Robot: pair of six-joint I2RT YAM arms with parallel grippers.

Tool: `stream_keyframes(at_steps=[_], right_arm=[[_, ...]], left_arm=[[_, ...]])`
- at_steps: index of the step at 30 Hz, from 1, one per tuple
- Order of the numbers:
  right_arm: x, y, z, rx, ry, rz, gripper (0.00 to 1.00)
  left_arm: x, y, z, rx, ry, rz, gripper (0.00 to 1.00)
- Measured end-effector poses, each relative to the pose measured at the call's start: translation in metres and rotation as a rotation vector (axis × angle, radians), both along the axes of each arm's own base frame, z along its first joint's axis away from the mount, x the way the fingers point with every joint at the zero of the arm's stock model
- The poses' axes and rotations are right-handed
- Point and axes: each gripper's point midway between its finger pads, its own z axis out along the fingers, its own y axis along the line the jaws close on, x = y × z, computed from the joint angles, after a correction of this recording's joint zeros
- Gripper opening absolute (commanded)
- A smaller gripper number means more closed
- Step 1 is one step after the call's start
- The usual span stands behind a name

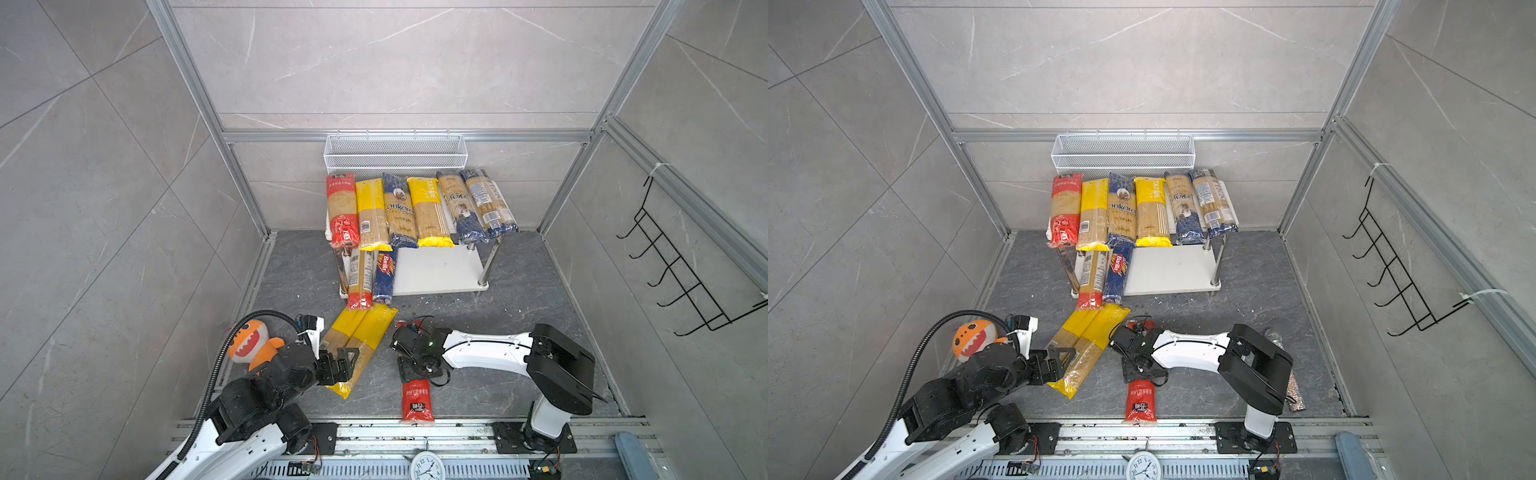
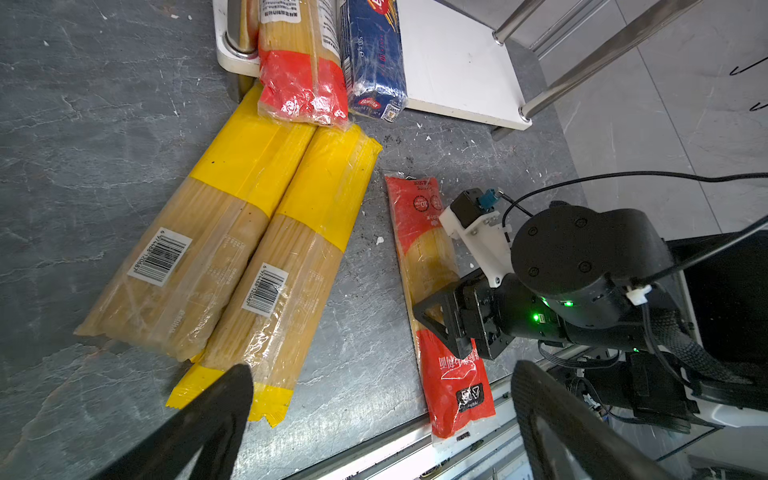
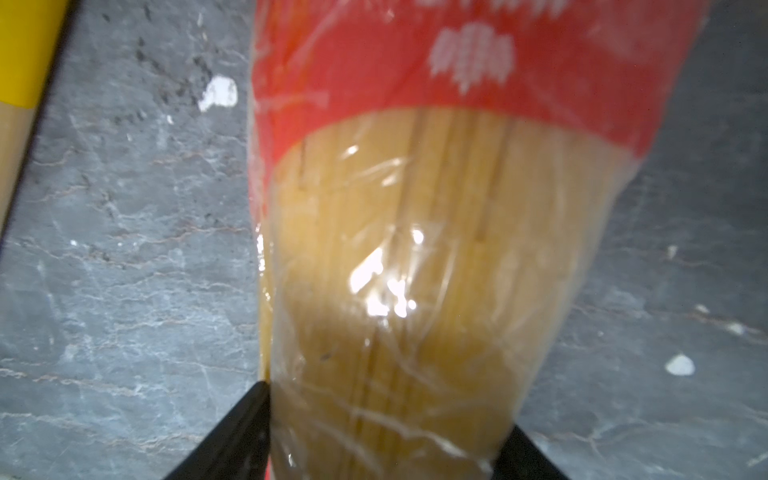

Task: Place and organize the pasta boxes and bags onto the shelf
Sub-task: 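Grasp the red spaghetti bag by its end with the right gripper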

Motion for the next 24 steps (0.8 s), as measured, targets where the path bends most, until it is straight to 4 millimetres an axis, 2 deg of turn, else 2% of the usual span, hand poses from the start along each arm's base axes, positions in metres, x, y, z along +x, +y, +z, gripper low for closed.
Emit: stream_keyframes(at_steps=[3, 8, 12, 18, 24], right_arm=[[0.002, -0.001, 0.000, 0.007, 0.012, -0.009, 0.72], [0.018, -0.004, 0.002, 0.030, 0.000, -0.037, 0.74], [0.024, -0.003, 0.004, 0.049, -0.013, -0.044, 0.86], [0.021, -0.001, 0.006, 0.068, -0.032, -0.037, 0.89], [0.009, 0.003, 0.004, 0.032, -0.050, -0.005, 0.90]], left_arm=[[0.000, 0.000, 0.000, 0.002, 0.001, 0.000, 1.00], [0.000, 0.000, -0.001, 0.004, 0.003, 0.000, 1.00], [0.000, 0.000, -0.001, 0.004, 0.003, 0.000, 1.00], [0.000, 0.000, 0.000, -0.001, 0.004, 0.003, 1.00], [-0.001, 0.001, 0.001, -0.013, -0.001, 0.006, 1.00]])
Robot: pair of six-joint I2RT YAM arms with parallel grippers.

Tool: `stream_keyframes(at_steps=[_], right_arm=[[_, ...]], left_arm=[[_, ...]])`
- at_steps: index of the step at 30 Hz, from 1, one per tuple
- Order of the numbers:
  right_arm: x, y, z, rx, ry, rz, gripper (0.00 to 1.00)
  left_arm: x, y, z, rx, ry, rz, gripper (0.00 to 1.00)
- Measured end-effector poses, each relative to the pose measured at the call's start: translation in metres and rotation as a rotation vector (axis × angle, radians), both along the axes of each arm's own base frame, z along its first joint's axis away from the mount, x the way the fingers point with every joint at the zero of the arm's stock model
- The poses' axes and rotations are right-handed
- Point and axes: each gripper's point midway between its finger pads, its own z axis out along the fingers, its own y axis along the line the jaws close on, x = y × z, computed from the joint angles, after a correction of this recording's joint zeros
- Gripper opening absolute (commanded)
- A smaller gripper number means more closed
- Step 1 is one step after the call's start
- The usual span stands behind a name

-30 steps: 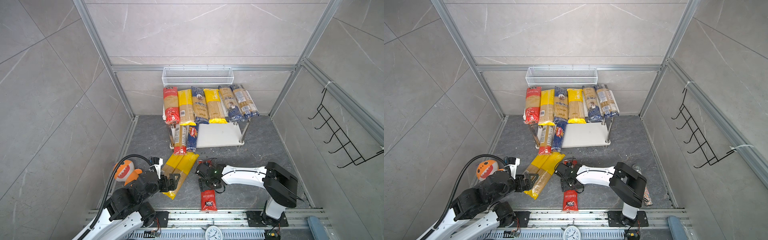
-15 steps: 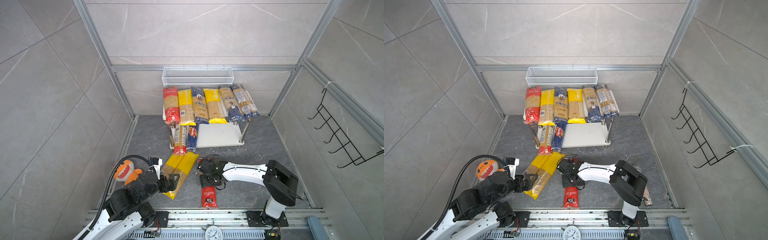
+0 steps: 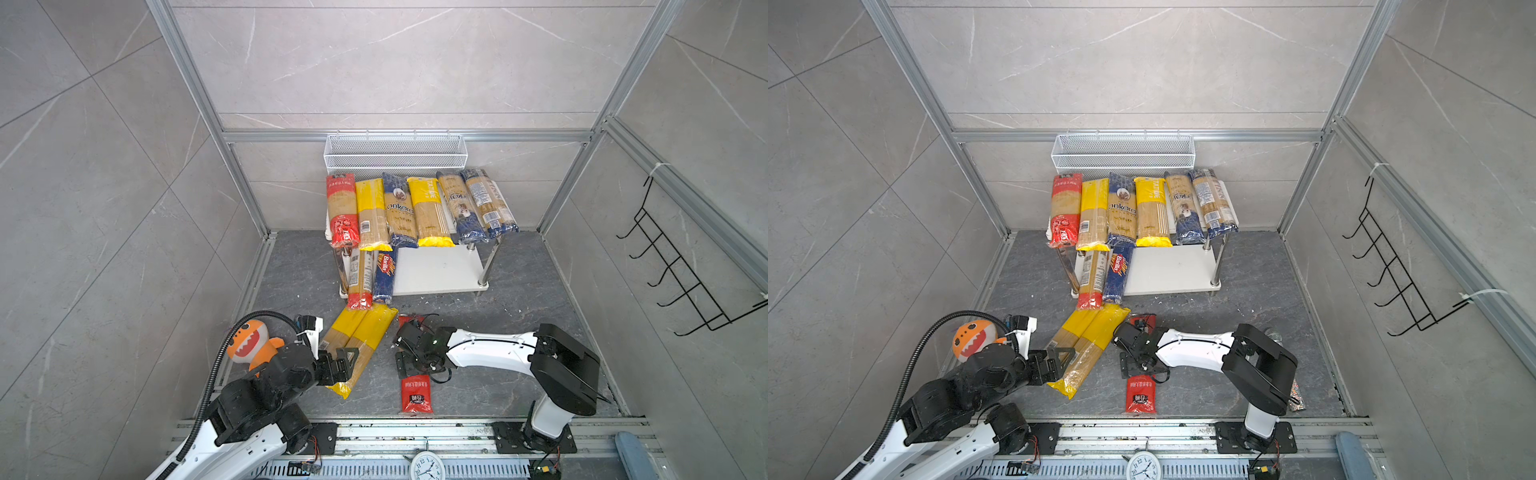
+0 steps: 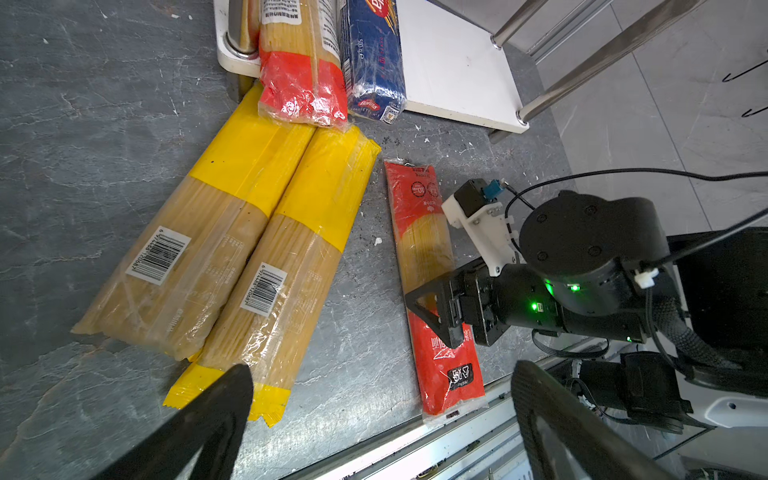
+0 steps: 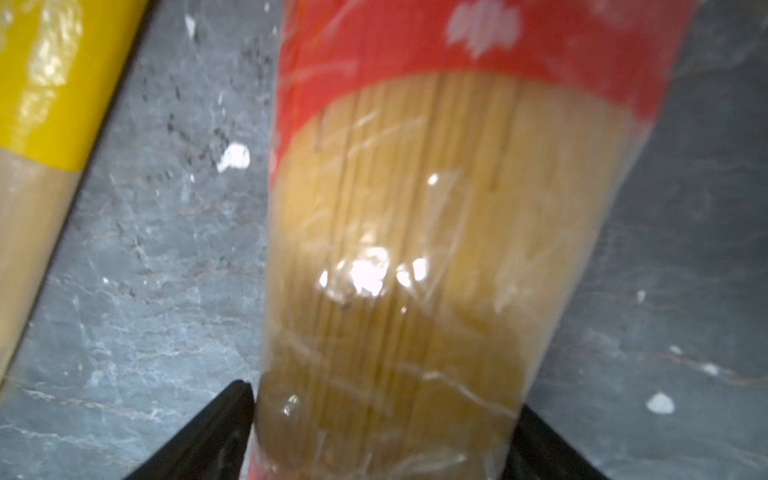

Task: Place and organize the pasta boxes and bags onto the shelf
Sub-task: 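Grasp the red spaghetti bag by its end with the right gripper, then lift the red bag upright and set it against the shelf front beside the Barilla box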

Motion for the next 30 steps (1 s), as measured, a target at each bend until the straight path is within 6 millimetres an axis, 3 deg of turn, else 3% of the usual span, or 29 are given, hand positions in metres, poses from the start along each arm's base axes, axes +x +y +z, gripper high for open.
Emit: stream_keyframes(at_steps=[7, 9, 12, 16, 24, 26, 30], right_arm=[[-0.001, 0.001, -0.005, -0.079, -0.025, -0.009, 0.84], [0.000, 0.000, -0.007, -0.096, -0.027, -0.014, 0.73], [0.000, 0.002, -0.008, -0.094, -0.024, -0.032, 0.46], [0.003, 0.005, -0.001, -0.065, -0.037, -0.055, 0.29], [0.000, 0.002, 0.007, 0.042, -0.068, -0.069, 0.13], [-0.007, -0.004, 0.009, 0.065, -0.055, -0.070, 0.02], [-0.024, -0.022, 0.014, 0.088, -0.016, -0.060, 0.00]], left_arm=[[-0.001, 0.001, 0.001, -0.005, -0.003, 0.000, 1.00], [-0.001, 0.002, 0.001, -0.007, -0.006, 0.000, 1.00], [-0.003, 0.003, 0.001, -0.008, -0.007, 0.001, 1.00], [-0.004, 0.005, 0.000, -0.005, -0.004, 0.001, 1.00], [-0.006, 0.008, -0.004, 0.012, 0.009, 0.003, 1.00], [-0.005, 0.007, -0.005, 0.017, 0.013, 0.004, 1.00], [-0.003, 0.005, -0.008, 0.038, 0.030, 0.004, 1.00]])
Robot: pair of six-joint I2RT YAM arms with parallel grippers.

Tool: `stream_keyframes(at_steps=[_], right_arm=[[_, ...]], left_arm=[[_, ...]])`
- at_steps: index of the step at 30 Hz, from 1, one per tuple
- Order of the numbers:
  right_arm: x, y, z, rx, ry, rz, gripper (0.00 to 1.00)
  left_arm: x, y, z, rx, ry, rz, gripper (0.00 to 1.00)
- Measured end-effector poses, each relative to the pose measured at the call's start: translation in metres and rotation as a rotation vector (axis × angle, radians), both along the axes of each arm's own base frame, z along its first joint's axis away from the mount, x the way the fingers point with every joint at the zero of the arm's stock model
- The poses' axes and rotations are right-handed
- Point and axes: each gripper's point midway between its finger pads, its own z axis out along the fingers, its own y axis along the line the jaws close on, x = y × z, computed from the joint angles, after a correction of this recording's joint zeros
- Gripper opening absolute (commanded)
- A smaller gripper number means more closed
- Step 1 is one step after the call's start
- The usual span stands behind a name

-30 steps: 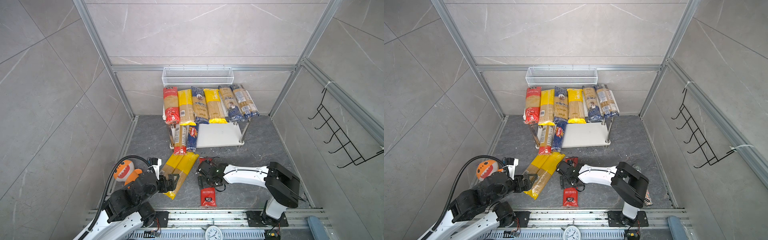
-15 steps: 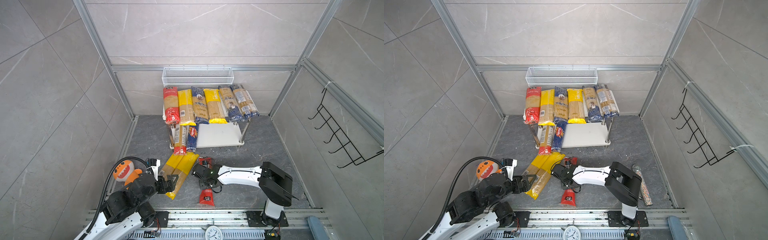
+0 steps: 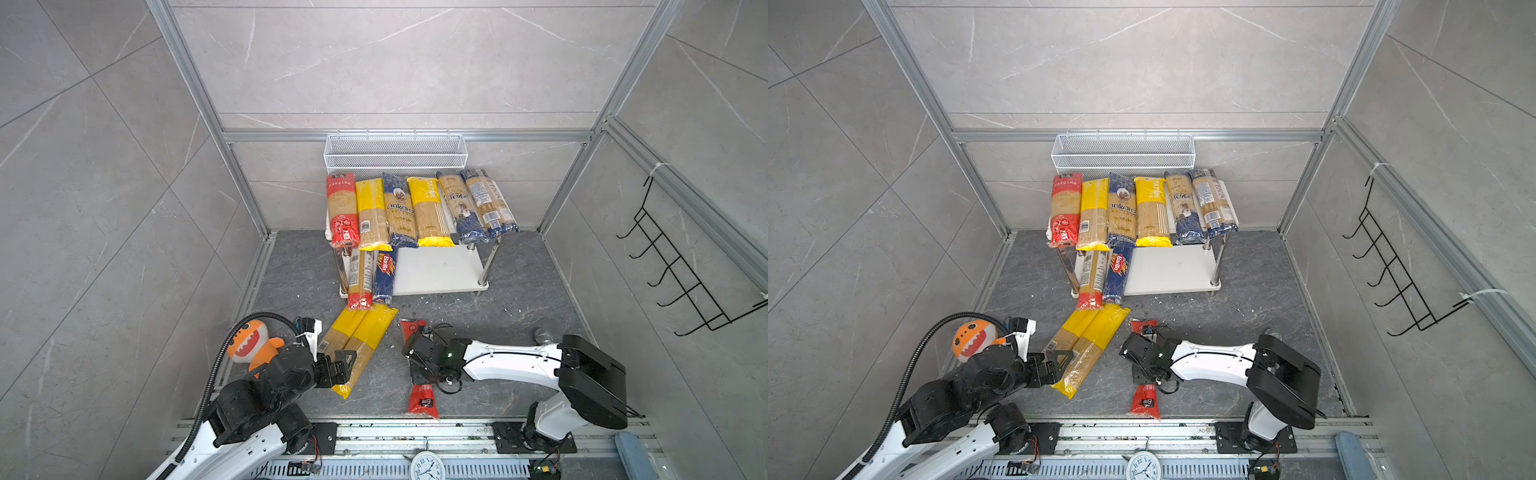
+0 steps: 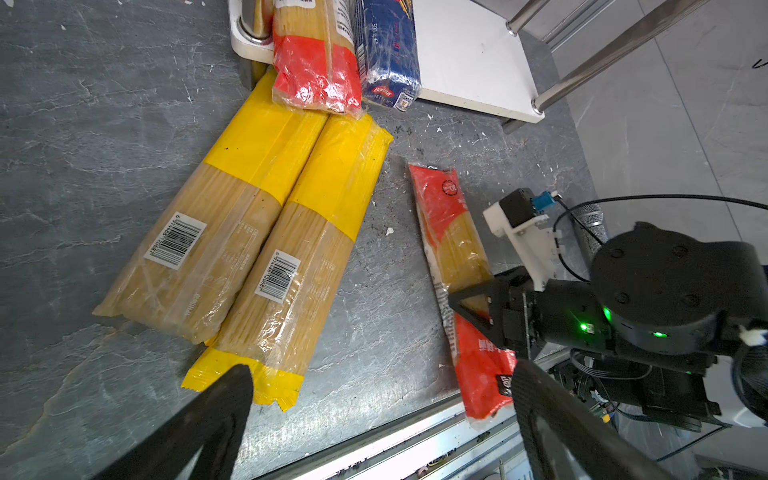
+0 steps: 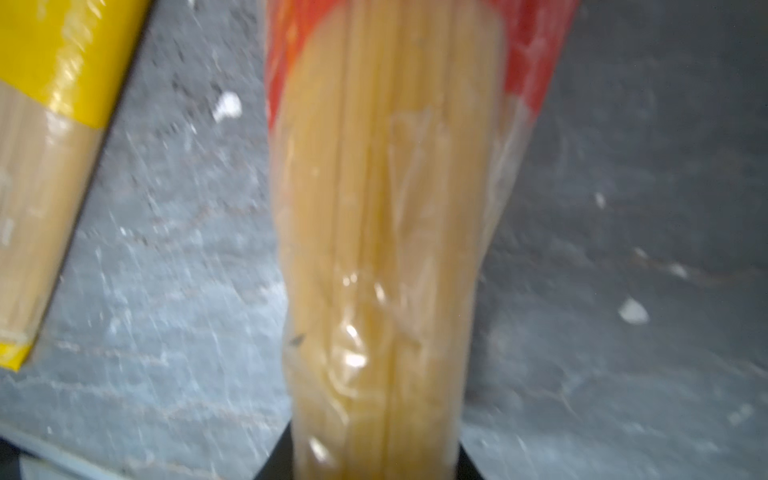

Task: Place and organize the pasta boxes and bags onto the shelf
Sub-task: 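Lift the red bag upright and set it against the shelf front beside the Barilla box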

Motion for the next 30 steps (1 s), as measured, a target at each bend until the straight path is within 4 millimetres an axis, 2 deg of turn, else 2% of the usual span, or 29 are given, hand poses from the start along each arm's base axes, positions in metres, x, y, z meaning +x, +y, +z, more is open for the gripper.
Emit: stream_keyframes(at_steps=[5, 13, 21, 25, 30], right_arm=[[0.000, -0.011, 0.010, 0.057, 0.030, -0.011, 0.00], [0.028, -0.018, 0.052, 0.262, 0.004, -0.061, 0.00], [0.052, -0.023, 0.087, 0.361, -0.041, -0.035, 0.00], [0.080, -0.021, 0.105, 0.400, -0.076, -0.039, 0.00], [0.133, -0.017, 0.116, 0.457, -0.104, -0.072, 0.00]], left_arm=[[0.003, -0.003, 0.000, 0.016, 0.014, 0.000, 1.00], [0.006, -0.002, 0.016, 0.004, -0.012, 0.014, 1.00], [0.008, -0.003, 0.014, 0.016, -0.006, 0.019, 1.00], [0.010, -0.005, 0.011, 0.032, 0.004, 0.021, 1.00], [0.014, -0.008, 0.009, 0.055, 0.016, 0.025, 1.00]])
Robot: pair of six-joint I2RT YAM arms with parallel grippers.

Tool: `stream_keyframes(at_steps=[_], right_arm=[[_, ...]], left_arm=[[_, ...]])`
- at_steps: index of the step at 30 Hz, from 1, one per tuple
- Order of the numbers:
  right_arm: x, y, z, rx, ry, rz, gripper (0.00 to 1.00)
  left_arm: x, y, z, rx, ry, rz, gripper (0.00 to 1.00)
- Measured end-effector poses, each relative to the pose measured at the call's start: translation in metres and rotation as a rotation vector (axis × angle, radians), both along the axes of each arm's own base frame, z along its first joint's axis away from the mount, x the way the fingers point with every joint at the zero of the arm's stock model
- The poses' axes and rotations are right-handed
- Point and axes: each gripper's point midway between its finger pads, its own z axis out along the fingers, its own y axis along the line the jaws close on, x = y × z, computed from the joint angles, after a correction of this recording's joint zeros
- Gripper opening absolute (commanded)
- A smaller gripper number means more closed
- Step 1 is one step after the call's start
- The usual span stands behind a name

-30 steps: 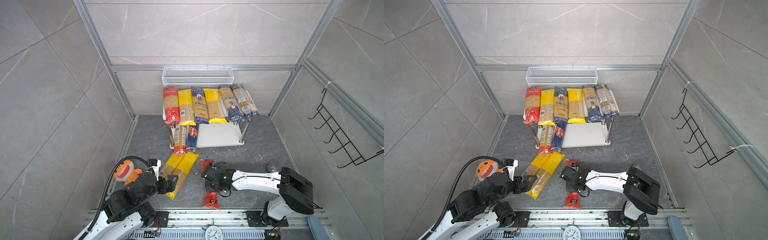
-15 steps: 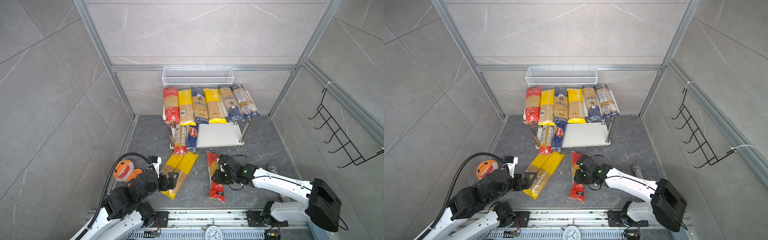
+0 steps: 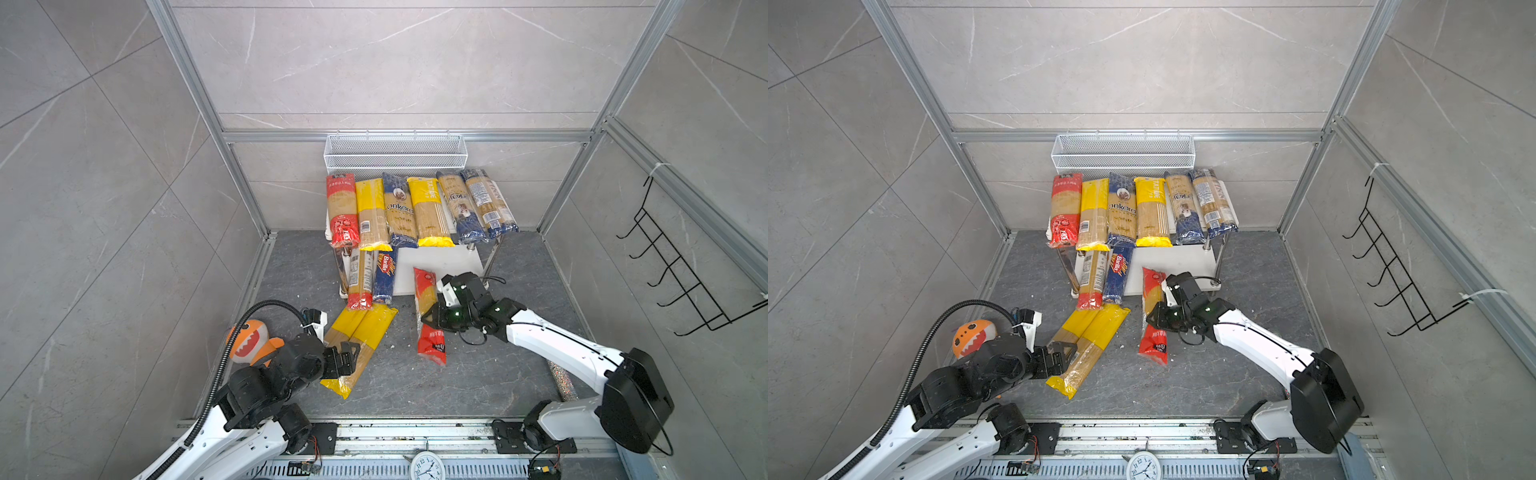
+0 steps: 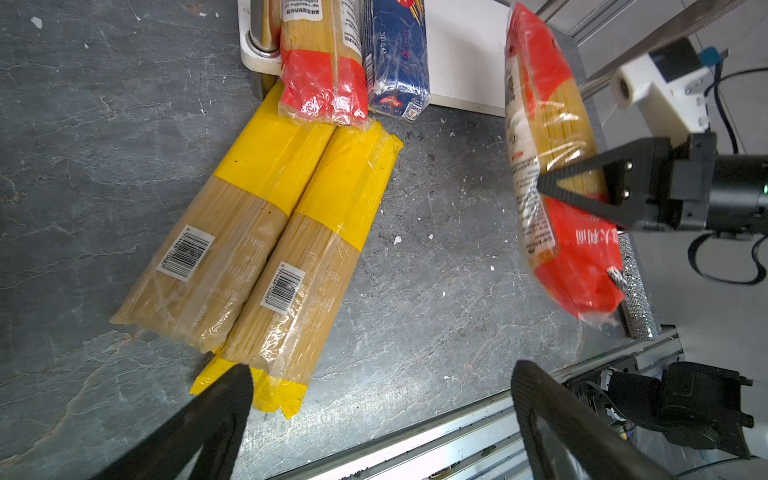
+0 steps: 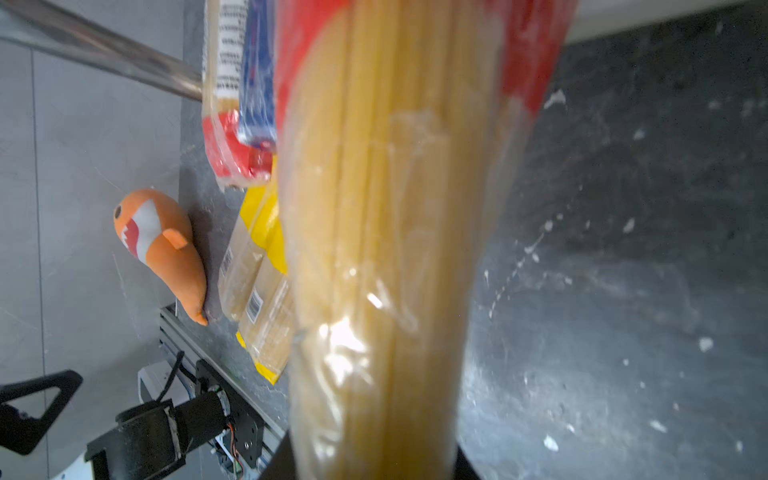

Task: Place and organize the pasta boxes and bags onto the shelf
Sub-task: 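Lift the red bag upright and set it against the shelf front beside the Barilla box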

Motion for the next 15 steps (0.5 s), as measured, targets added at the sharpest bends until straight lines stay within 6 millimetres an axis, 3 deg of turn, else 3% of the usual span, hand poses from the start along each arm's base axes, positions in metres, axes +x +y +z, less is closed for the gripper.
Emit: stream_keyframes(at_steps=[9, 15], right_arm=[[0.109, 0.012, -0.006, 0.111, -0.014, -0.034, 0.00], [0.157, 0.029, -0.014, 0.130, -0.041, -0.006, 0.03]], left_arm=[[0.010, 0.004, 0.013, 0.019, -0.064, 0.028, 1.00], [0.015, 0.006, 0.013, 0.050, -0.082, 0.041, 1.00]])
